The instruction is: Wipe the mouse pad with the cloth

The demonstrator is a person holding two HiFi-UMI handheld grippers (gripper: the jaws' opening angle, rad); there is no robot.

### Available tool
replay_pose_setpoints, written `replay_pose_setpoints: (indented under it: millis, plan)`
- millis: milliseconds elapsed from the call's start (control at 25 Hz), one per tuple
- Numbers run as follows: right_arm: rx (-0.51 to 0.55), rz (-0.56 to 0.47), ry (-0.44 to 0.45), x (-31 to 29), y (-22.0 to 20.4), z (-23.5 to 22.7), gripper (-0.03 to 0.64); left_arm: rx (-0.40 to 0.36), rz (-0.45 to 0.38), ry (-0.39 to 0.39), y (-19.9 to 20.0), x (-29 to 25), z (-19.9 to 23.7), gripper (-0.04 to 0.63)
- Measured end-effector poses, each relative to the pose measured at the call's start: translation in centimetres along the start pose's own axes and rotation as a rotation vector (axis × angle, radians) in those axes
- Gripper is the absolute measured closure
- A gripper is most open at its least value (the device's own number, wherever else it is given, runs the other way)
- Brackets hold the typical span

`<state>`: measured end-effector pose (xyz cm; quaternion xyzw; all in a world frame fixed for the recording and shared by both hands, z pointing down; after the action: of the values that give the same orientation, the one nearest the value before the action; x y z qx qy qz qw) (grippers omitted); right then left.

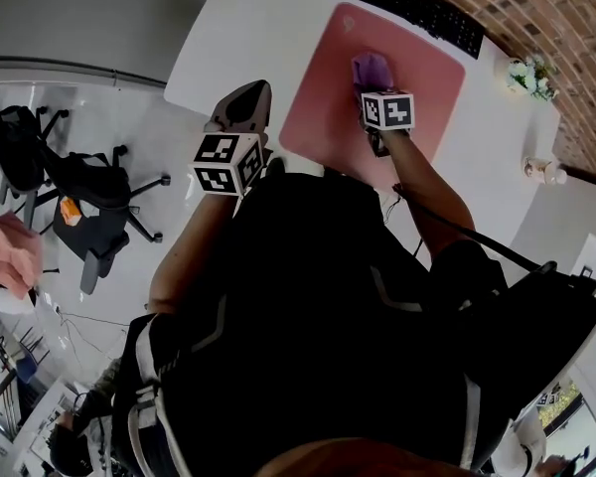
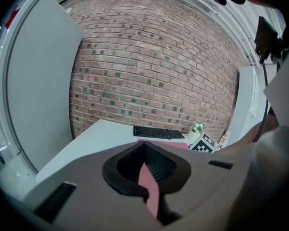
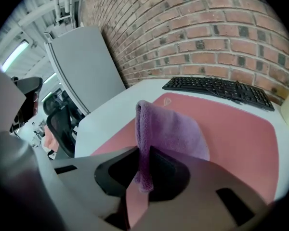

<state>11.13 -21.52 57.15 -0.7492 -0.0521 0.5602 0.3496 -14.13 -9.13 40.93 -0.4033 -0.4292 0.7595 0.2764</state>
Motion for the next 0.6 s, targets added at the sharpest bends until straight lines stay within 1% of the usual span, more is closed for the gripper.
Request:
replay_pose_setpoints:
  millis: [360, 520, 600]
  plan:
    - [0.047, 0.003, 0.055, -1.6, 2.4, 2.6, 0.563, 0.019, 0.002, 0.034, 0.4, -0.2, 0.7, 0.594]
    - [0.052, 0.003, 0.108, -2.5, 2.8, 3.8, 0.563, 0.021, 0.006, 0.049, 0.6, -0.3, 0.7, 0.594]
    - [0.063, 0.010, 0.108, -2.6, 3.0, 4.4, 0.563, 0.020, 0.010, 0.058, 0.7, -0.3, 0.7, 0.594]
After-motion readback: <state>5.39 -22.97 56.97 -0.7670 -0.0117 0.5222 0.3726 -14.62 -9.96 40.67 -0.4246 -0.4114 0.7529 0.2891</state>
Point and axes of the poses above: the fingertips, and each gripper's own axes: x backward along the fingers, z to its left, y out of its top, the point moved 10 cm from there along x, backward along the fingers, and after that the axes turned 14 degrees about -y, right-handed, at the moved point
